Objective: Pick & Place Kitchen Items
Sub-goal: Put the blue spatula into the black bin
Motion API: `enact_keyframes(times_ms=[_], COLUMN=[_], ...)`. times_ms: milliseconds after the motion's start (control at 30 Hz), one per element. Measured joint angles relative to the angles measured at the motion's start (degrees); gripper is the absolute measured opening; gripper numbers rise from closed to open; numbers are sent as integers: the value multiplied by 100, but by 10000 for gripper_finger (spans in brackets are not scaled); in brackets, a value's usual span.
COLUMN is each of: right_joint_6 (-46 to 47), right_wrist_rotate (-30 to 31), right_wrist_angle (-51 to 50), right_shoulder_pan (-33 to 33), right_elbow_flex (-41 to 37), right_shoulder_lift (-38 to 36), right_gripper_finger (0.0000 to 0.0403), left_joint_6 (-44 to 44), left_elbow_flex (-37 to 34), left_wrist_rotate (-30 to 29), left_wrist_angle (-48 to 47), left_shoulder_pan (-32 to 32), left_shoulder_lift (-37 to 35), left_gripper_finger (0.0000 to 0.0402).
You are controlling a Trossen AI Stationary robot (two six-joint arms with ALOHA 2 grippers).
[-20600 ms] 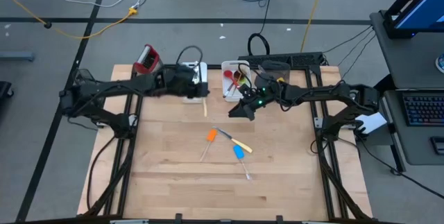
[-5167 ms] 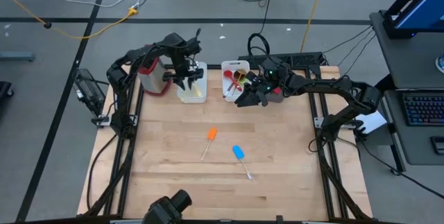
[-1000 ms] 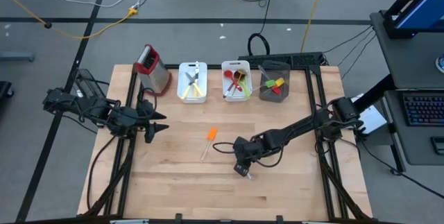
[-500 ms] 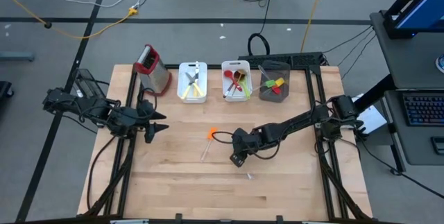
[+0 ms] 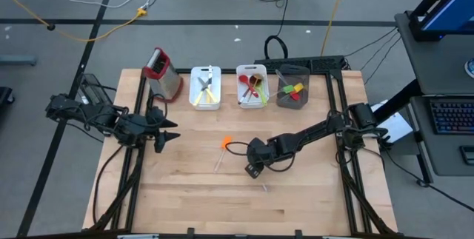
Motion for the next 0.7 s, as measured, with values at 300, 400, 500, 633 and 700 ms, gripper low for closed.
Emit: enact_keyframes(times_ms=[300,400,500,633,700], right_joint_6=[450,430,387,386,395], right_wrist_rotate=[16,88,291,372,416], right_wrist_angle=[34,-7,-205,-336,-344], right_shoulder_pan=[-59,-59,-26,-13,-8], right_elbow_flex=[-7,-13,-13,-17,-17], right_shoulder_lift=[22,26,42,75,186], right_gripper_finger=[160,158,146,119,106], left_joint_6=[-11,-11,-9,-9,-9], left_elbow_flex=[0,0,2,2,2], left_wrist_rotate=[0,0,0,0,0], left_wrist_angle=[-4,-4,-4,-7,-7], left_shoulder_pan=[0,0,0,0,0], left_shoulder_lift=[0,0,1,0,0], left_gripper_finger=[230,230,230,230,230])
